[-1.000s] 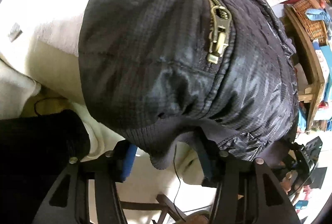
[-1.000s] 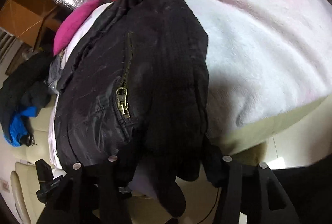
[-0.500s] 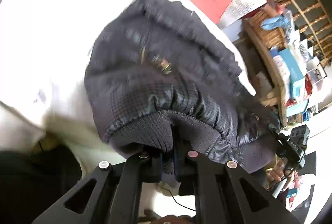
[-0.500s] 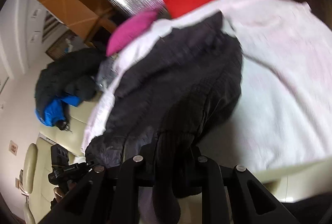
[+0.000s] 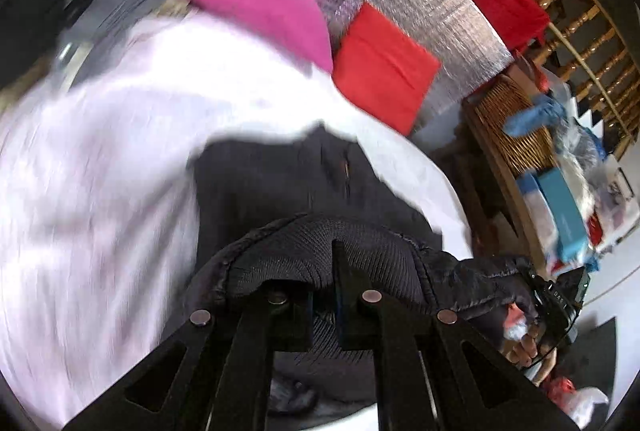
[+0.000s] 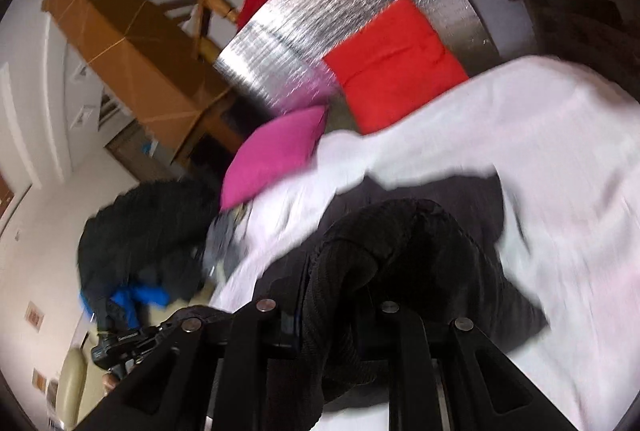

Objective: Fold large clothes

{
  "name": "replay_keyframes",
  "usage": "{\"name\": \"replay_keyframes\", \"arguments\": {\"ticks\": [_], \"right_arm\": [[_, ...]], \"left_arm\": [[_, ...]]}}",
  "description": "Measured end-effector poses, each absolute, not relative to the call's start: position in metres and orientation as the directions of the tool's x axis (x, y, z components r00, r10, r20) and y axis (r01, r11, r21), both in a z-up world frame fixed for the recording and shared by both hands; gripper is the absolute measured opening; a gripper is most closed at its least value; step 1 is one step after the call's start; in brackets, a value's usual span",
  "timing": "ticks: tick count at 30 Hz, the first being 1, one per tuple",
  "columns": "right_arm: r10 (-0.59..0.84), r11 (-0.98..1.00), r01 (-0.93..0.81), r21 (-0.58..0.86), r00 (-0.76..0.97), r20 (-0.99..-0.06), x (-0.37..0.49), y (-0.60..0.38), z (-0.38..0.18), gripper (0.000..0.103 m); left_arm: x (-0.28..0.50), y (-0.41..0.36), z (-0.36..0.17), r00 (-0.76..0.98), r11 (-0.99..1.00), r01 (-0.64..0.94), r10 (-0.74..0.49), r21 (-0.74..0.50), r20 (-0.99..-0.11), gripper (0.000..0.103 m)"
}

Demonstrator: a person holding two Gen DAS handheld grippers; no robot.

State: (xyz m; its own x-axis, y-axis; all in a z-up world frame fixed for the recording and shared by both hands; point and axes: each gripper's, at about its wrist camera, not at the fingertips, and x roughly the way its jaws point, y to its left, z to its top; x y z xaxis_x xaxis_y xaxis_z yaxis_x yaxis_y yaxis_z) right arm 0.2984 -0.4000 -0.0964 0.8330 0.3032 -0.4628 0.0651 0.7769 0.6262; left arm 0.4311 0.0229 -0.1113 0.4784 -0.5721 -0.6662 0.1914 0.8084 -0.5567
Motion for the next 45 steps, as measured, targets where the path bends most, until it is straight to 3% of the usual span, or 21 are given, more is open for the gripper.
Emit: {"name": "replay_keyframes", "arguments": {"ticks": [4,10,16,18,19,20,21,22,24,26,29,31,35,37,39,40,41,43,45], "right_arm": [[0.25,0.739,0.163,0.654,0.835,-0.49,0.402,-0.417,-0.122,0.019],[0.265,0.59,0.344,0.731,0.772,-0.578,0.5,-0.452,-0.228,0.02],[0.365,0.433,0.31,0.846,0.798,-0.48,0.513,-0.469,-0.266,0.028],[0.402,0.368,0.274,0.888,0.814,-0.418,0.509,-0.472,-0.265,0.037],[0.414,0.34,0.25,0.906,0.826,-0.384,0.507,-0.474,-0.264,0.041],[0.422,0.317,0.219,0.923,0.838,-0.344,0.499,-0.475,-0.258,0.058],[0.419,0.308,0.197,0.931,0.85,-0.319,0.49,-0.476,-0.254,0.07],[0.375,0.313,0.183,0.932,0.878,-0.298,0.474,-0.48,-0.243,0.075],[0.283,0.358,0.185,0.915,0.913,-0.295,0.444,-0.483,-0.222,0.088],[0.243,0.404,0.165,0.9,0.929,-0.279,0.415,-0.484,-0.202,0.088],[0.179,0.527,0.244,0.814,0.905,-0.387,0.375,-0.475,-0.18,0.088],[0.121,0.609,0.316,0.728,0.869,-0.479,0.348,-0.466,-0.176,0.088],[0.083,0.642,0.389,0.66,0.821,-0.565,0.312,-0.466,-0.194,0.086],[0.085,0.66,0.411,0.629,0.791,-0.606,0.312,-0.469,-0.206,0.082],[0.116,0.679,0.404,0.613,0.766,-0.633,0.323,-0.463,-0.219,0.061],[0.12,0.696,0.406,0.592,0.748,-0.653,0.326,-0.458,-0.224,0.053],[0.084,0.738,0.427,0.522,0.71,-0.699,0.334,-0.45,-0.227,0.039],[0.044,0.774,0.443,0.452,0.674,-0.737,0.333,-0.446,-0.233,0.036],[0.037,0.775,0.448,0.446,0.672,-0.74,0.328,-0.447,-0.228,0.022]], "left_arm": [[0.531,-0.004,-0.14,0.5,0.835,0.167,-0.53,-0.524,-0.685,0.008],[0.622,-0.022,-0.249,0.449,0.871,0.02,-0.447,-0.491,-0.774,0.011],[0.633,-0.02,-0.261,0.504,0.844,0.032,-0.476,-0.535,-0.721,0.012],[0.629,-0.017,-0.251,0.521,0.827,0.042,-0.496,-0.56,-0.695,0.013],[0.627,-0.016,-0.247,0.525,0.82,0.044,-0.505,-0.571,-0.685,0.02],[0.623,-0.014,-0.238,0.53,0.806,0.05,-0.522,-0.59,-0.669,0.042],[0.617,-0.01,-0.226,0.551,0.799,0.055,-0.525,-0.599,-0.649,0.059],[0.609,-0.006,-0.213,0.588,0.8,0.054,-0.509,-0.598,-0.628,0.085],[0.581,0.01,-0.181,0.708,0.798,0.061,-0.458,-0.6,-0.537,0.09],[0.561,0.02,-0.164,0.738,0.801,0.046,-0.43,-0.597,-0.521,0.092],[0.526,0.027,-0.163,0.653,0.868,-0.041,-0.352,-0.495,-0.671,0.092],[0.484,0.037,-0.181,0.62,0.883,-0.107,-0.3,-0.456,-0.725,0.092],[0.419,0.057,-0.223,0.627,0.877,-0.267,-0.156,-0.399,-0.763,0.092],[0.413,0.07,-0.245,0.568,0.865,-0.392,-0.039,-0.312,-0.822,0.092],[0.421,0.074,-0.259,0.493,0.876,-0.405,-0.033,-0.262,-0.87,0.092],[0.424,0.072,-0.262,0.493,0.882,-0.386,-0.05,-0.27,-0.869,0.092],[0.426,0.07,-0.262,0.512,0.891,-0.376,-0.03,-0.256,-0.858,0.092],[0.432,0.061,-0.258,0.539,0.919,-0.348,0.035,-0.185,-0.841,0.092],[0.443,0.051,-0.259,0.546,0.942,-0.309,0.061,-0.134,-0.836,0.088]]}}
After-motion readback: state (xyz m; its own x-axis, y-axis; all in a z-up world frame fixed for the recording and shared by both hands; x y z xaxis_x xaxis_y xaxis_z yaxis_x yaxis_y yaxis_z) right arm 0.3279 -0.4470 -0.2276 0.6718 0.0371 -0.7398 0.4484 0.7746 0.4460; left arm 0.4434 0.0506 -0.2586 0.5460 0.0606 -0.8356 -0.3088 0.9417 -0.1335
